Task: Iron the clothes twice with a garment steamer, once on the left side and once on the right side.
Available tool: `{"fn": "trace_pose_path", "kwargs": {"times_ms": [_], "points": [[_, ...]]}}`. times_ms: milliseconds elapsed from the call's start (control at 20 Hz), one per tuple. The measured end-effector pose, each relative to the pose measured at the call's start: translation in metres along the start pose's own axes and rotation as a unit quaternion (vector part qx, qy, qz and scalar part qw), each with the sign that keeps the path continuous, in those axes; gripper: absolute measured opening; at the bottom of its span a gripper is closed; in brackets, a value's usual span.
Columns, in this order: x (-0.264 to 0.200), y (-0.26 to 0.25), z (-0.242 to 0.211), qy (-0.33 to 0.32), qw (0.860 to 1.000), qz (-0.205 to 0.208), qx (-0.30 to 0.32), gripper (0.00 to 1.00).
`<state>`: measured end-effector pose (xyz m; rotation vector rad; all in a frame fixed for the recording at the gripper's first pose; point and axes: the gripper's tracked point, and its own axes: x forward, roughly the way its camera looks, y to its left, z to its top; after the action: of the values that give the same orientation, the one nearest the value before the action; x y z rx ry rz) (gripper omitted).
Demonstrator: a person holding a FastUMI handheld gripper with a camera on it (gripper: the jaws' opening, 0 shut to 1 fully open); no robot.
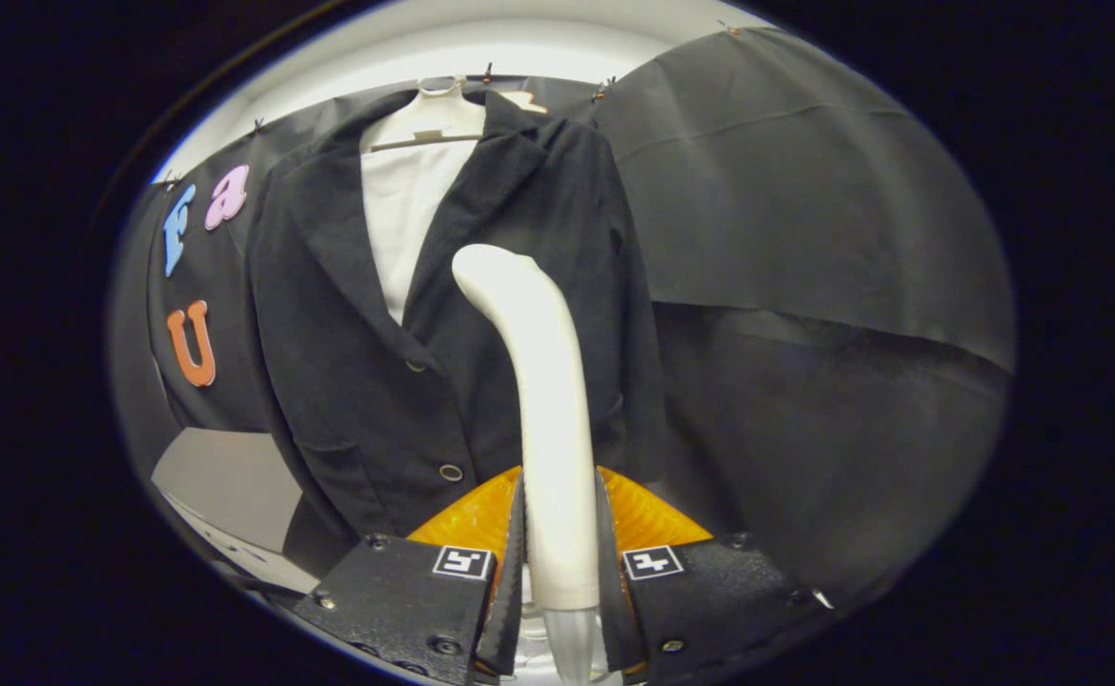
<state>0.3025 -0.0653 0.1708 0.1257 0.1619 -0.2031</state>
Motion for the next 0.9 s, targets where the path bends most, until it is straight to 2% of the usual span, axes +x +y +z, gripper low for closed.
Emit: {"fn": "trace_pose_path", "kwargs": {"times_ms": [900], "points": [[0.023, 0.001, -0.083, 0.073, 0.997, -0.002, -0.023, 0.37]]}}
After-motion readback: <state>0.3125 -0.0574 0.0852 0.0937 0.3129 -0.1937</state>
